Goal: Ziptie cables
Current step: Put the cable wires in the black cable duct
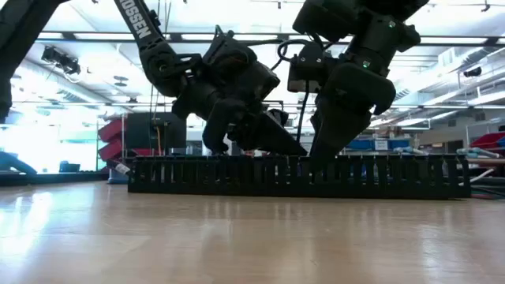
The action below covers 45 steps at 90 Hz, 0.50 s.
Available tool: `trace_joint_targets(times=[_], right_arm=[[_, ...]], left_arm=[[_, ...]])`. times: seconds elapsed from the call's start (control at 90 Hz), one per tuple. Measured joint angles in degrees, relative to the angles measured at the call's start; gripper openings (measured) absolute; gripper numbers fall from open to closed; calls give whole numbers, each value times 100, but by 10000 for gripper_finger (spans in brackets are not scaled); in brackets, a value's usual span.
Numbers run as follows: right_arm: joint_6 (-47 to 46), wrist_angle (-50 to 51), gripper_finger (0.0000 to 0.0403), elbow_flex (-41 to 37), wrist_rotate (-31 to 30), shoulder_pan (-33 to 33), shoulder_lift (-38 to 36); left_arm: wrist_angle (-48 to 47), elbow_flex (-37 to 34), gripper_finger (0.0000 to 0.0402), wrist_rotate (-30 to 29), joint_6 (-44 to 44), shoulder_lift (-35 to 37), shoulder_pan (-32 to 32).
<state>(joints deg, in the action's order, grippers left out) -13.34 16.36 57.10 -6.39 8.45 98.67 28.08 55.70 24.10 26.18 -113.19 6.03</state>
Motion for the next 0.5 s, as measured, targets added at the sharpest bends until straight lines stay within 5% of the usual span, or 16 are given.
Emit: trace_joint_targets(times=[0.5], right_arm=[[-55,-21,181,-2,15,-9,2]], left_arm=[[7,10,0,-543,347,0,27]])
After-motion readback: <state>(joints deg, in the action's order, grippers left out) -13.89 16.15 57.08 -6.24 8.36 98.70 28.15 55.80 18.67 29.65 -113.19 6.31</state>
